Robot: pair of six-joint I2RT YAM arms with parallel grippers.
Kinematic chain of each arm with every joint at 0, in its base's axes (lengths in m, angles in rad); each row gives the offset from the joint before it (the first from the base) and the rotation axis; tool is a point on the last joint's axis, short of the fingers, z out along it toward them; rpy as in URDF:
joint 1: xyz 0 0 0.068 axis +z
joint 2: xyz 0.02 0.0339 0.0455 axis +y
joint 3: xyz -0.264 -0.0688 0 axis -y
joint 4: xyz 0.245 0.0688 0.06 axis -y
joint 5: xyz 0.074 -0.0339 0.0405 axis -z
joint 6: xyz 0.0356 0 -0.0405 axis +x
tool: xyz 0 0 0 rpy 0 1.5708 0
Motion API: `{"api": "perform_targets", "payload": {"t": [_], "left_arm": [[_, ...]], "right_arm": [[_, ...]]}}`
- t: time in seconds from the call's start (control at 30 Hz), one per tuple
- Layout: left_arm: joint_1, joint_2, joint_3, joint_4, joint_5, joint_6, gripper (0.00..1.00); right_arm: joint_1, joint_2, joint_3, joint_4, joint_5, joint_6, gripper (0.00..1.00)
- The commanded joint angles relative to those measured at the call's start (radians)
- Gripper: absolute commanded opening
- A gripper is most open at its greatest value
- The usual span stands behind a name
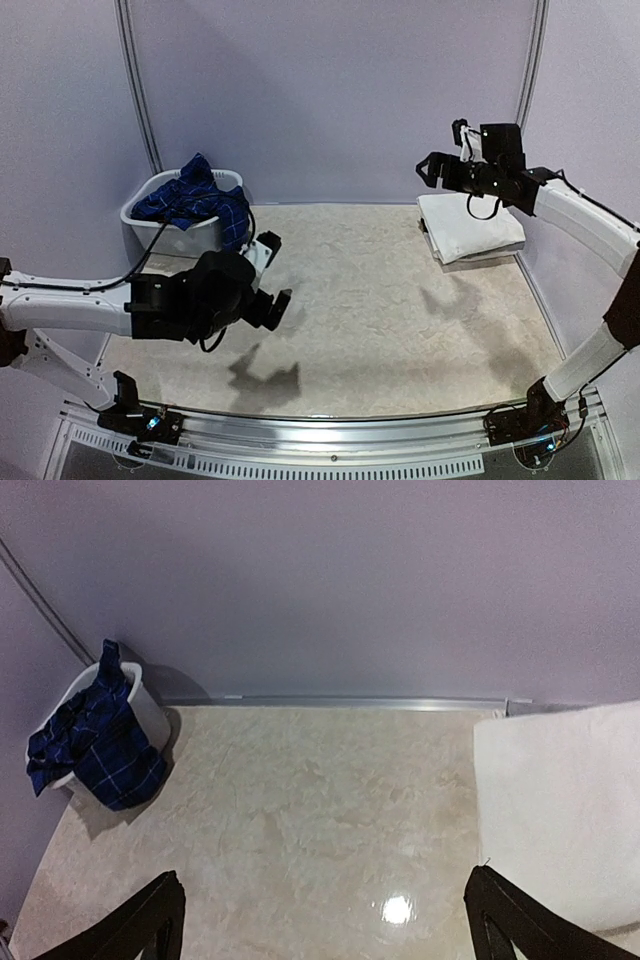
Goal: Fold and stack the mixed laundry pile
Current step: Pick up the crumpled shirt from the bin.
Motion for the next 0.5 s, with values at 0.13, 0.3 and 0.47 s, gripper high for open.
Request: {"api": "perform_targets", "payload": {"t": [0.13, 0.3, 0.47], "left_arm": [[0.203, -0.036, 0.115, -0.082, -0.060, -0.014, 1.00], [0.317, -0.025, 0.170, -0.087, -0.029, 0.017, 1.00], [0.445, -0.002, 0.219, -0.121, -0.002, 0.028, 1.00]], "right_arm": [[0.105, -0.168, -0.295, 0.130, 0.000, 0.084, 0.99], [0.130, -0.227, -0.406, 0.139, 0.004, 0.114, 0.99], [0.135, -0.292, -0.507, 0.147, -0.014, 0.140, 0.99]]}}
